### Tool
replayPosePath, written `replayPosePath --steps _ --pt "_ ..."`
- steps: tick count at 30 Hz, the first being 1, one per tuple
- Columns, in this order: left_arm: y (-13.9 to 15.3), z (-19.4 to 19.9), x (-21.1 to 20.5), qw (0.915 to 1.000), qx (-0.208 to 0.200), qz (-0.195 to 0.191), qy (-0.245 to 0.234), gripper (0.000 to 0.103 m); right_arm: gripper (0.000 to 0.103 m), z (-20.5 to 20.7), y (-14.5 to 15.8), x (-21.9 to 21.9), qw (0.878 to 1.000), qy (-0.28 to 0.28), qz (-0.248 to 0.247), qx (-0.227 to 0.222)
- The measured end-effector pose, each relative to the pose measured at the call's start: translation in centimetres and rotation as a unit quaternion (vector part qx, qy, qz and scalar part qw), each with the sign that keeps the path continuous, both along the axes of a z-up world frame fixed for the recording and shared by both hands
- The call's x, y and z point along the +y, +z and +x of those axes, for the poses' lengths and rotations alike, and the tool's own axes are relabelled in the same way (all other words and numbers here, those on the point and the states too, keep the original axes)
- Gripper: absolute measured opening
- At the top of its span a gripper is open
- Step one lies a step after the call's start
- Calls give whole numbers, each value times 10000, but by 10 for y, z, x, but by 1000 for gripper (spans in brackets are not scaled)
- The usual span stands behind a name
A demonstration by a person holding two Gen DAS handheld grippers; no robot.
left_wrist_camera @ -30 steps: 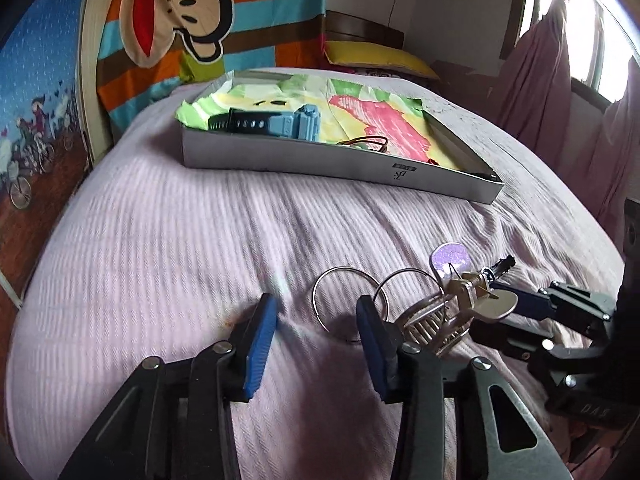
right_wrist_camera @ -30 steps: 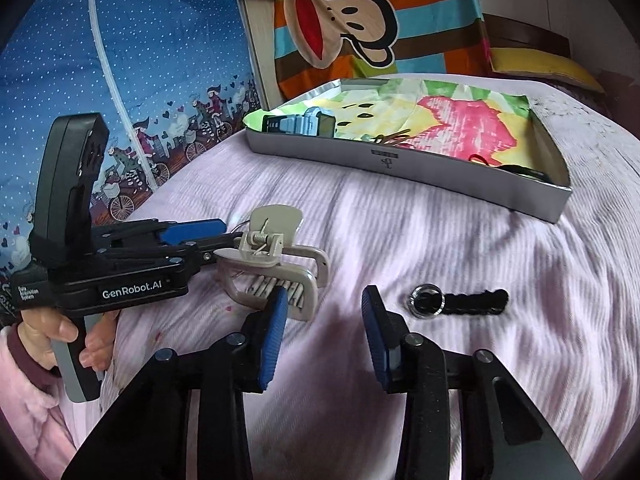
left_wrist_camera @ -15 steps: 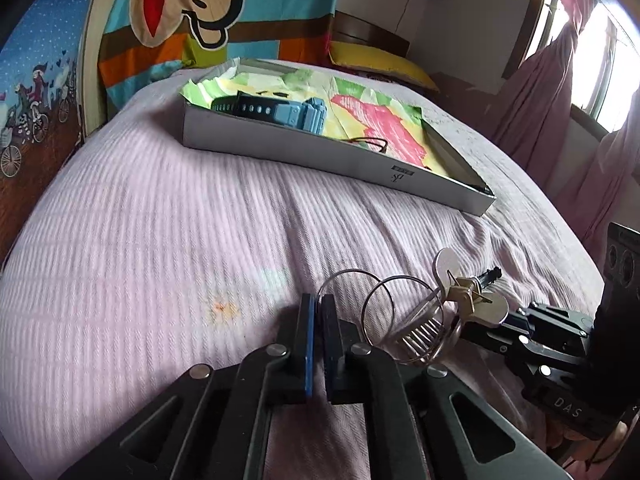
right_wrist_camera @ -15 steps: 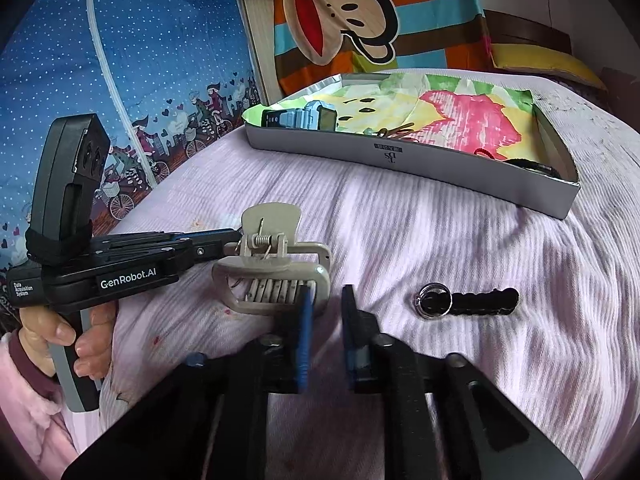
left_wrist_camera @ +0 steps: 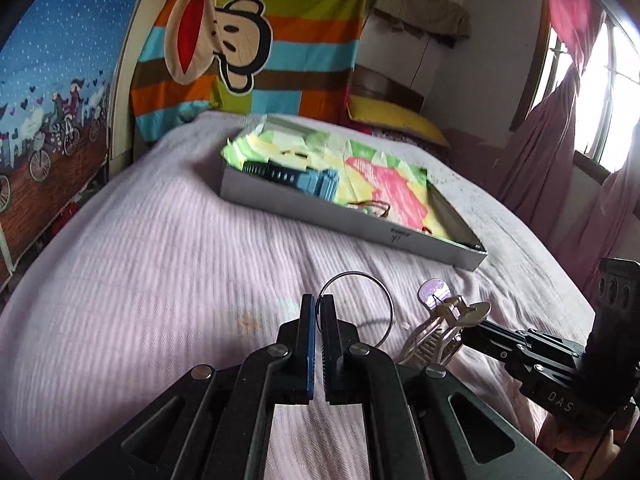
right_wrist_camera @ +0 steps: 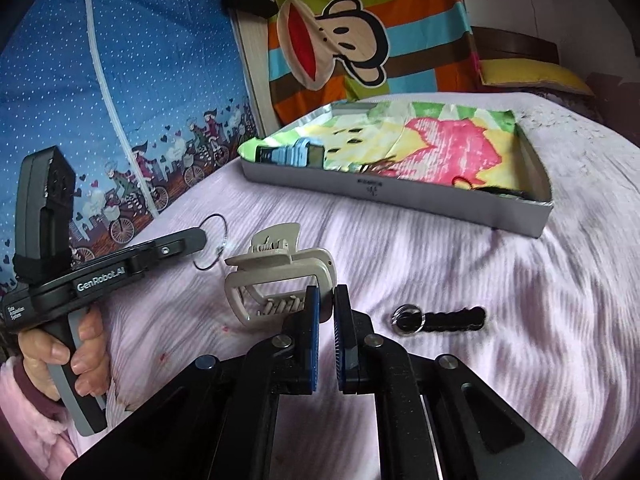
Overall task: Organize jewelry
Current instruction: 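Carry the claw clip and ring over the tray and open both tools to release them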
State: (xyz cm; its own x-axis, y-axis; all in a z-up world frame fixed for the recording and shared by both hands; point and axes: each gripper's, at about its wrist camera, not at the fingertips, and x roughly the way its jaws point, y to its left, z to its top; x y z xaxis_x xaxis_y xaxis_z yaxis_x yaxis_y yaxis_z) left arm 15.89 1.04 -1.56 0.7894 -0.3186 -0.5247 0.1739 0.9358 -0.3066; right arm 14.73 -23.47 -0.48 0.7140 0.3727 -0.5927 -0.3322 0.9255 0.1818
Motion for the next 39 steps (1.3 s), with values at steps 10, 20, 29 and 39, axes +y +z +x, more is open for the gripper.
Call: replayPosePath --steps 10,20,29,39 --pt "18 -11 0 9990 -408 -17 201 3 6 -6 15 -11 9993 -186 112 -302" --pt "33 -22 -5 9971 -727 -12 214 3 6 -10 26 -25 9970 -441 303 -563" --pt "45 -16 -20 9959 -886 100 116 3 6 -11 33 -31 9951 -576 378 -715" --pt "61 9 -41 9942 -1051 -7 212 3 6 -4 48 -50 9905 -866 537 -921"
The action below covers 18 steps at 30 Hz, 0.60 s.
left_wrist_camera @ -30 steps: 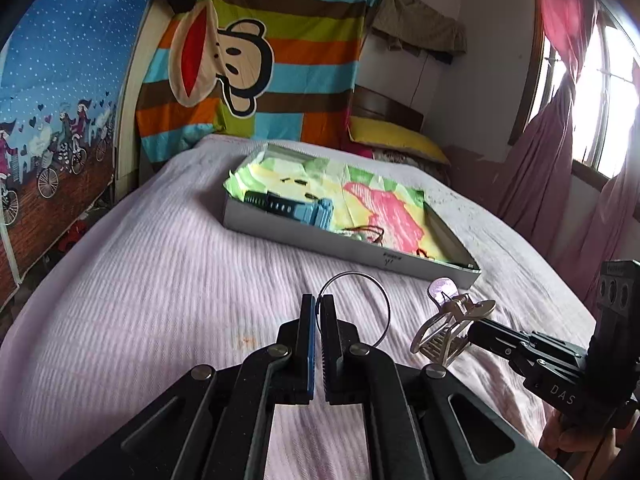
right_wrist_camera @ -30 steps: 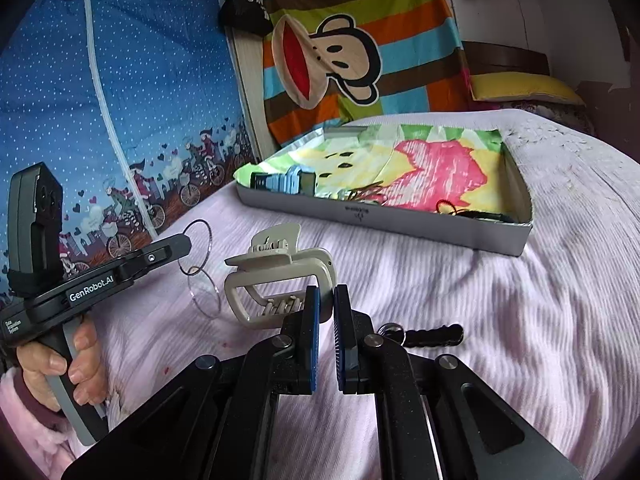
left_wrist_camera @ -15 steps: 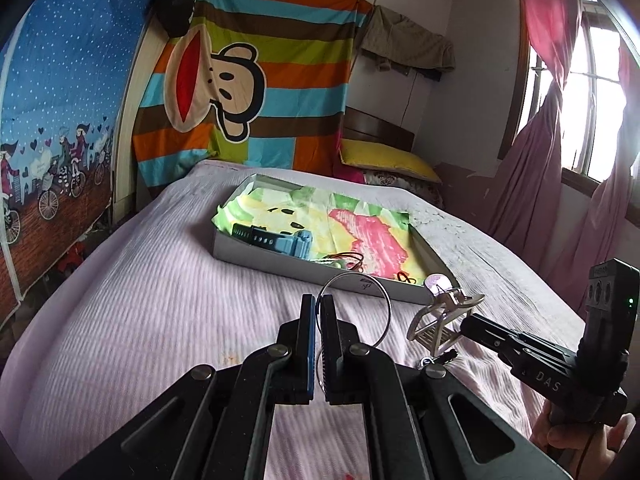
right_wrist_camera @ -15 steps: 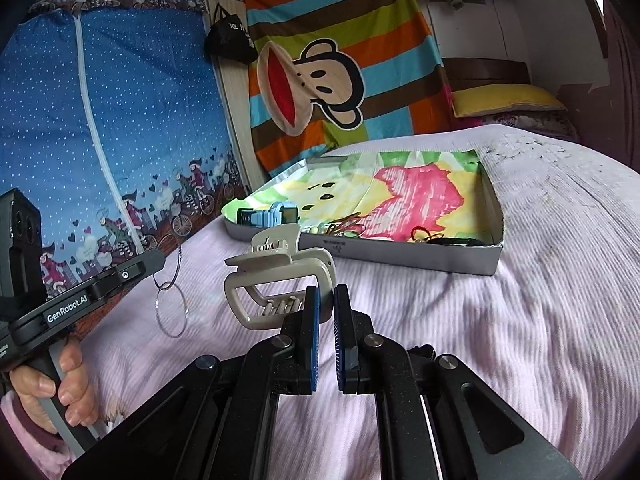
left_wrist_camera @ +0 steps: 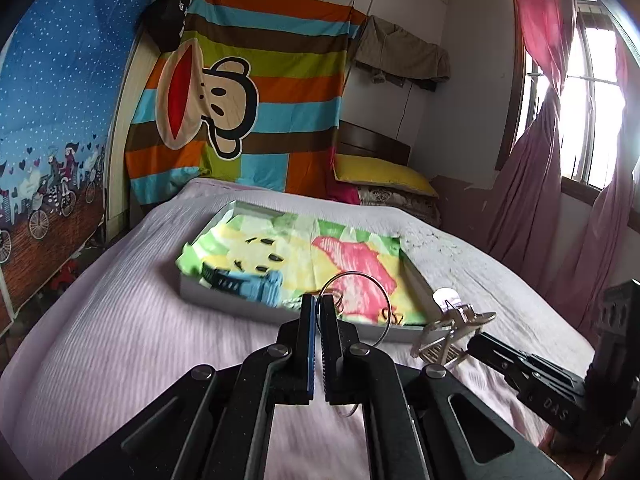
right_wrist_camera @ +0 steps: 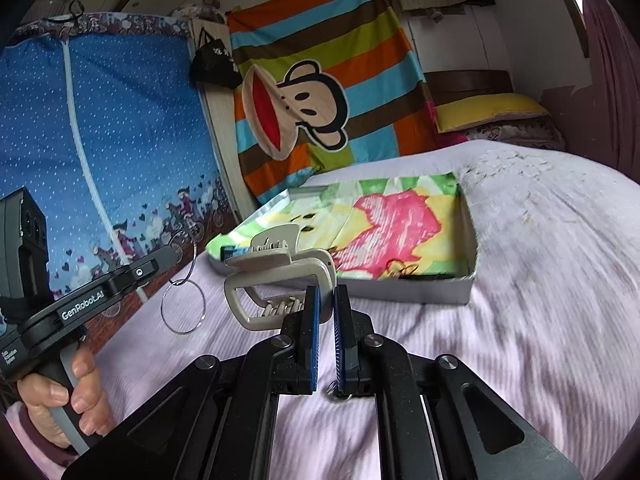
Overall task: Organize jewelry
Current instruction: 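Carry the claw clip and ring over the tray and open both tools to release them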
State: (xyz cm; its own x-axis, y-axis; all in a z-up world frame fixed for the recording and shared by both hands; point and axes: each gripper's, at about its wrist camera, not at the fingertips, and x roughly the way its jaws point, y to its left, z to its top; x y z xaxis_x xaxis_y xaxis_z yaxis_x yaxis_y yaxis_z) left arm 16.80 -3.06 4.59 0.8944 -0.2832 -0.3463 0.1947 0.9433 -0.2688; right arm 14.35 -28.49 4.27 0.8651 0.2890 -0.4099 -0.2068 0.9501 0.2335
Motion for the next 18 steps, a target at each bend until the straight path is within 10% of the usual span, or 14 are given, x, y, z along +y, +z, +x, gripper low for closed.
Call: replayPosePath --steps 18 --pt "29 75 -35 9998 161 127 71 3 6 57 10 -44 9974 -705 -45 -135"
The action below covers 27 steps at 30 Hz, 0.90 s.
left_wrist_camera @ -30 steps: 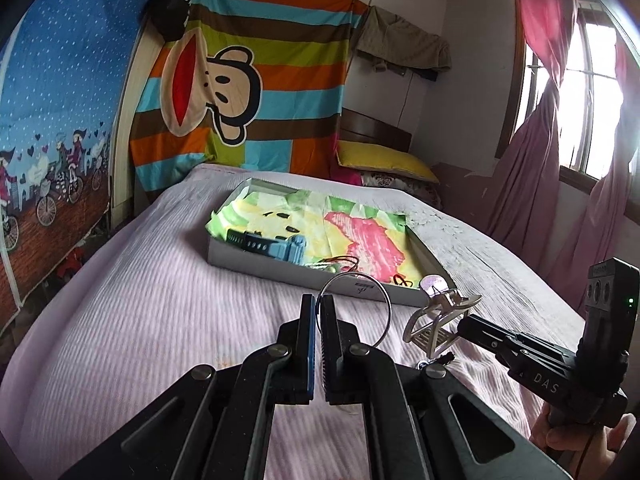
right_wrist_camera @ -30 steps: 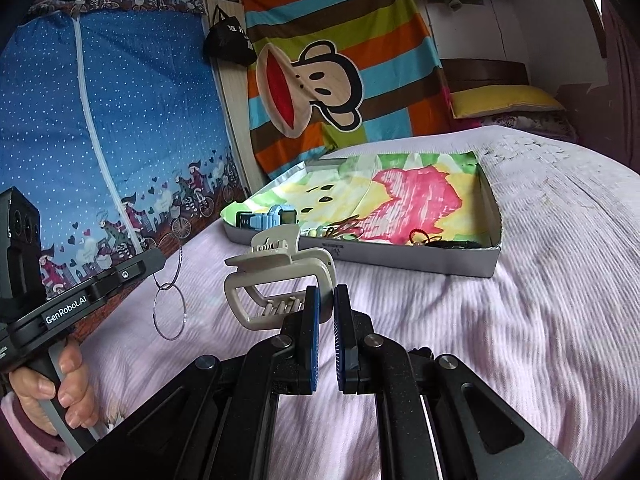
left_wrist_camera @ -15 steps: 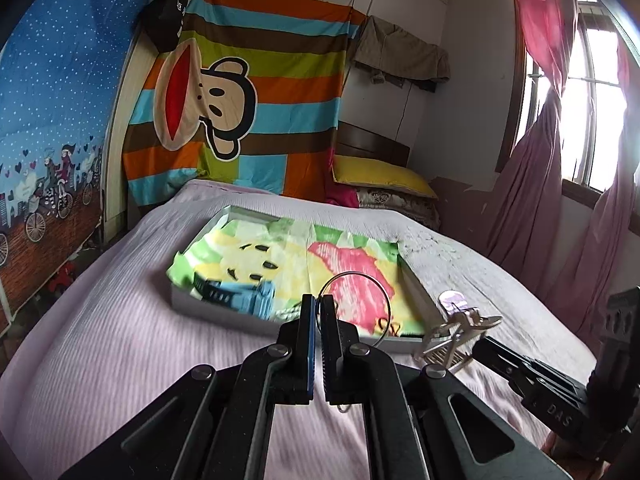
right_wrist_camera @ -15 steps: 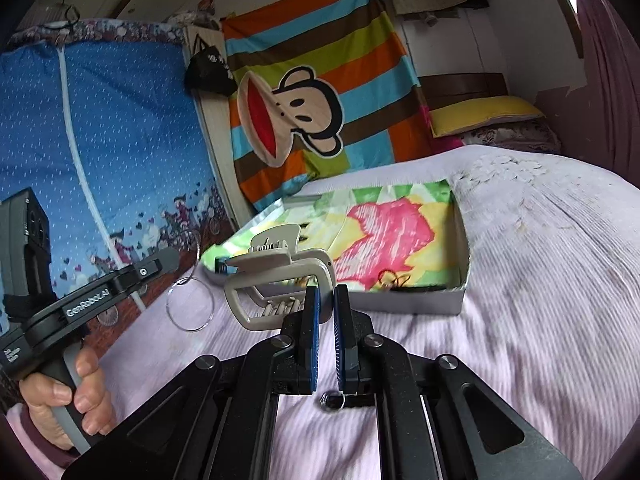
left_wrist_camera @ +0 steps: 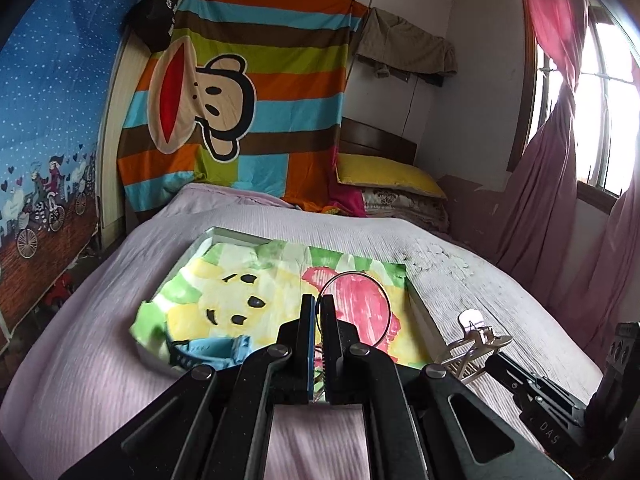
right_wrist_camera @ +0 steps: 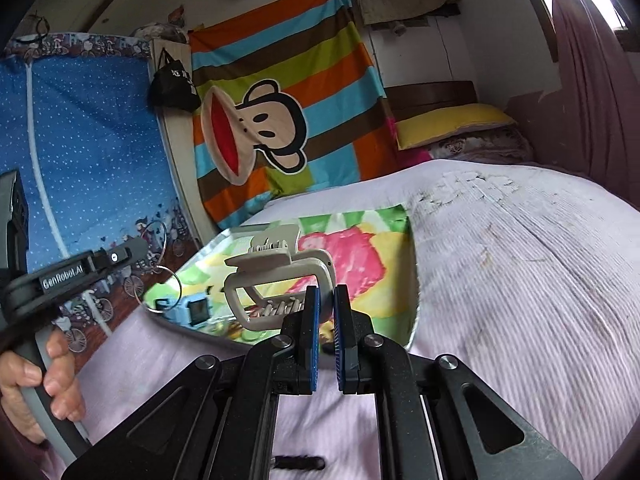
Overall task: Organize jewelry
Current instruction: 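Carry the claw clip and ring over the tray and open both tools to release them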
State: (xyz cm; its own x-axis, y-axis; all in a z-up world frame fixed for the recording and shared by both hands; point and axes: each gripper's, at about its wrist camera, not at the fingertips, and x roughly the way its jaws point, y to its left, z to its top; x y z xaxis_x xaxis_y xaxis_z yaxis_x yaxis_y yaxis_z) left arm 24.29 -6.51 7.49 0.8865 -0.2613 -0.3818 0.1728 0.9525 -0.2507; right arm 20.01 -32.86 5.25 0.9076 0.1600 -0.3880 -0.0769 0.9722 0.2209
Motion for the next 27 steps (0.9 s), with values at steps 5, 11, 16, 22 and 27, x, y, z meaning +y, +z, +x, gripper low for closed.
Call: replayPosePath --steps 5,11,16,22,27 --pt "-8 20 -13 9997 189 103 -63 3 6 22 -12 -2 9999 -90 11 139" --pt "-25 33 -32 9988 333 322 -172 3 6 42 -31 4 9990 -150 -92 402" --pt "-43 44 -38 9977 566 317 -208 3 6 52 -40 5 9977 -207 -119 628" --pt "-61 53 -42 9943 967 333 -301 3 6 60 -52 -1 9954 -201 38 938" --pt "-72 56 -45 9909 1217 459 -334 3 6 59 -54 2 9952 -212 -17 955"
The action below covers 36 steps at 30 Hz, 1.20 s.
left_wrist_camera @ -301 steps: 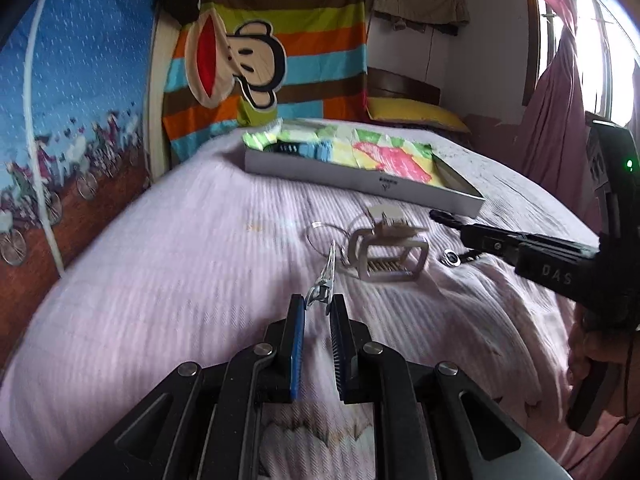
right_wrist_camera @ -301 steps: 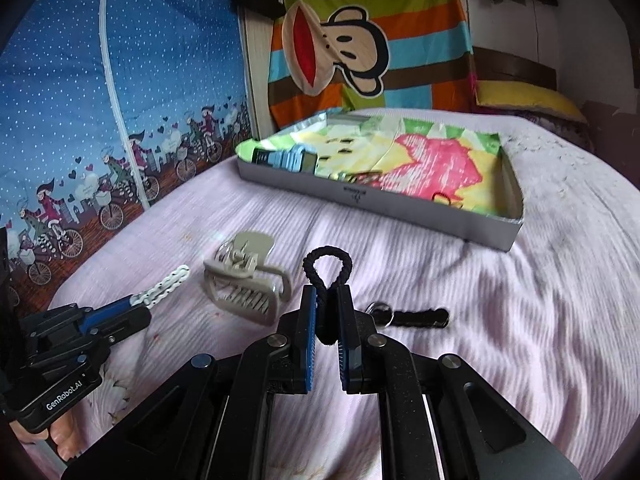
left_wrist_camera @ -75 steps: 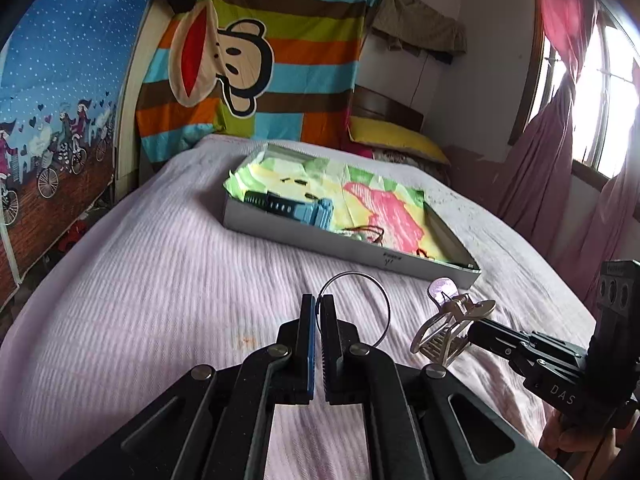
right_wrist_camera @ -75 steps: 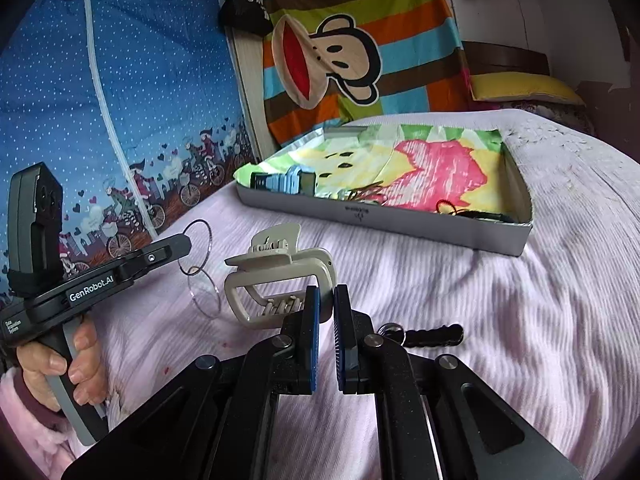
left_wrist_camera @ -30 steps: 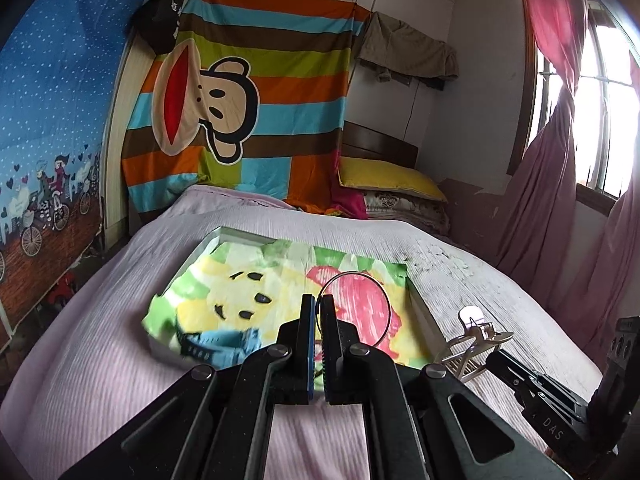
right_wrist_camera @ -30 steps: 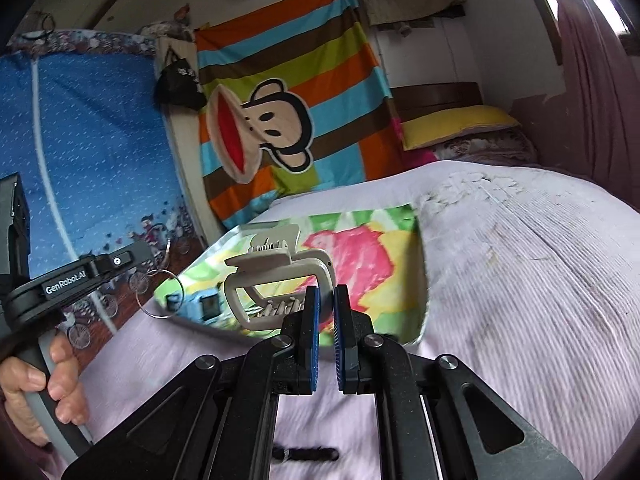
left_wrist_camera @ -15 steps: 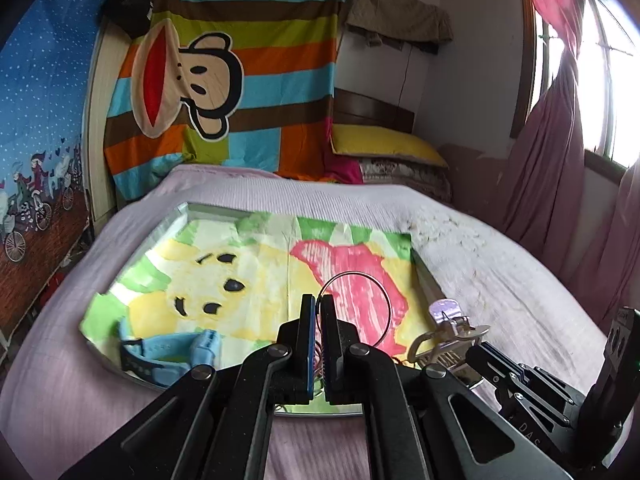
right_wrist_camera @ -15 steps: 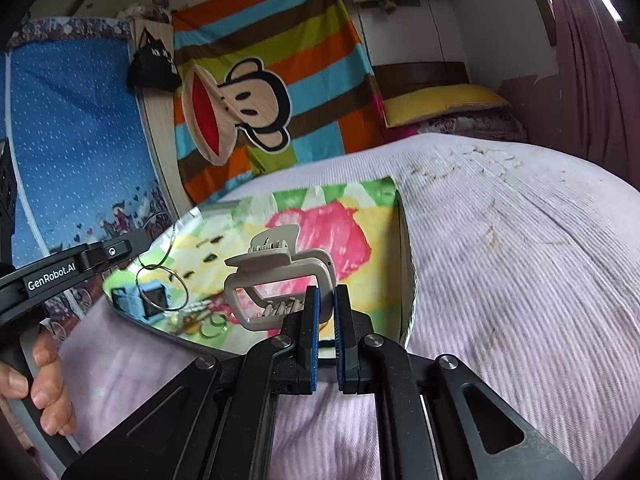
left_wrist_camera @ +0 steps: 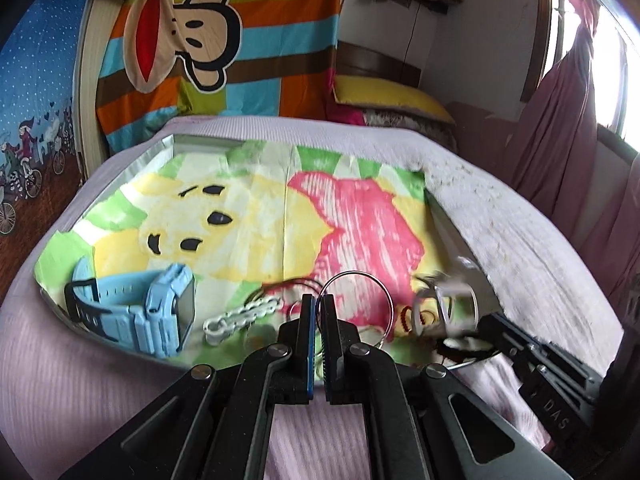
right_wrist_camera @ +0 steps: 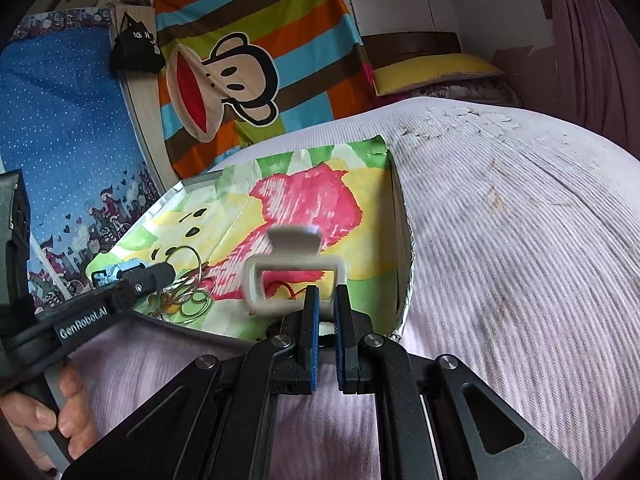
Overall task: Organize jewelry
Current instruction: 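Carry the claw clip and ring over the tray and open both tools to release them, then pull both open tools back from the tray toward the black keychain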
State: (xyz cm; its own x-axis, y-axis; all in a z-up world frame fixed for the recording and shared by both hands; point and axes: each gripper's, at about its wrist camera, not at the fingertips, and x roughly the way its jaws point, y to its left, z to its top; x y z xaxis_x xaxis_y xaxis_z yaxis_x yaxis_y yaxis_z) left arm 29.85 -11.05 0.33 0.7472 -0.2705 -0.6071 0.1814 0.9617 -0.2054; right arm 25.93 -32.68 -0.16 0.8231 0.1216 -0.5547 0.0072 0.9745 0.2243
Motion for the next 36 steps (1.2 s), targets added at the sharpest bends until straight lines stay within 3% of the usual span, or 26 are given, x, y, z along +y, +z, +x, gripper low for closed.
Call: replayPosePath --steps 11,13,15,16,19,22,24,34,36 --pt "-6 -5 13 9993 234 -294 38 6 8 -4 2 2 10000 -9 -63 -30" --pt "-4 -11 16 9992 175 -355 69 9 15 -7 3 2 9999 -24 -76 -61" --pt "-3 -15 19 9990 121 -418 85 17 25 -13 6 2 9998 -52 -88 -163" --pt "-1 -19 22 9989 65 -453 114 25 33 -16 7 2 9997 -64 -105 -212" --pt "7 -34 30 9982 -134 -522 281 60 36 -26 14 3 9992 -63 -185 -356" --pt "14 -48 39 9972 -344 -532 397 63 38 -36 21 4 9986 -34 -237 -476" --pt "18 -55 43 9972 -378 -461 447 63 45 -45 26 6 9980 -5 -254 -578" --pt "27 -104 67 9904 -984 -329 914 100 83 -89 54 12 9924 136 -433 -1147" --pt "27 -114 69 9878 -1141 -298 1017 103 90 -100 57 13 9904 145 -467 -1291"
